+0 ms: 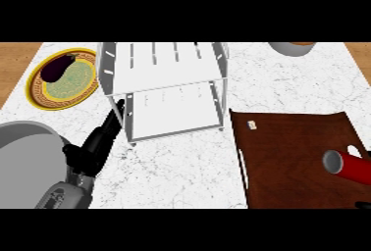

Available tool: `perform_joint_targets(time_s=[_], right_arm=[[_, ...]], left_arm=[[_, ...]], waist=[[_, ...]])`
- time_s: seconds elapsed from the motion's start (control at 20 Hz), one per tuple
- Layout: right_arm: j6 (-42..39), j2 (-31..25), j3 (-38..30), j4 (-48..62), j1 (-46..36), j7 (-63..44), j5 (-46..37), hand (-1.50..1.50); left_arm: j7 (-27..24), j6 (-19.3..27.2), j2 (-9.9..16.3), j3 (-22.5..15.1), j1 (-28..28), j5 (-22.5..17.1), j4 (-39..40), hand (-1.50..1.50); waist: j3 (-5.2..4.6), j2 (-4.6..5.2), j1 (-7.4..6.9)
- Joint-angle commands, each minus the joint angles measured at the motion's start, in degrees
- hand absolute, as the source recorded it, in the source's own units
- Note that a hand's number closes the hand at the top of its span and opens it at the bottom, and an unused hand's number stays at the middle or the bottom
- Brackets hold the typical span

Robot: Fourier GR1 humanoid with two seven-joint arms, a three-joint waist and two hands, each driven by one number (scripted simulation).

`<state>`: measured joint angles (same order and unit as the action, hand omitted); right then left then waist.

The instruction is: Pick the can from the tray and place it in the tiered basket

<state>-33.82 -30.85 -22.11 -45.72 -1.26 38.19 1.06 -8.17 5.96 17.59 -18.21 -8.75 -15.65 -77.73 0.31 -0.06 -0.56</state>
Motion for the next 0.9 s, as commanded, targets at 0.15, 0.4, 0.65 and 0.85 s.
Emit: perform_joint_targets(time_s=[0.15, 0.4, 0.65, 0.85], right_arm=[[-4.61, 1.87, 4.59, 8.11, -5.80, 9.76, -2.19, -1.50], [-1.76, 3.20, 6.92, 9.27, -5.35, 13.85, -2.81, -1.50], [-4.64, 1.34, 7.55, 8.04, -5.15, 12.81, -0.06, -1.50], [-3.65, 4.90, 5.70, 6.74, -5.54, 13.84, 5.05, 1.50]], left_arm=[[1.59, -1.28, 0.57, 1.74, -1.72, 0.25, 2.01, 0.00], [2.29, -0.55, -0.35, 0.93, 0.08, 0.97, -1.14, 0.00], [3.83, -0.53, -0.42, 1.00, 0.48, 1.37, -2.15, 0.00], [0.20, -1.21, -0.64, 2.42, 1.75, 0.98, 0.98, 0.00]], waist=[[-0.09, 0.36, -0.32], [-0.07, 0.25, -0.43], [-0.15, 0.07, 0.03], [-0.18, 0.07, 0.46]])
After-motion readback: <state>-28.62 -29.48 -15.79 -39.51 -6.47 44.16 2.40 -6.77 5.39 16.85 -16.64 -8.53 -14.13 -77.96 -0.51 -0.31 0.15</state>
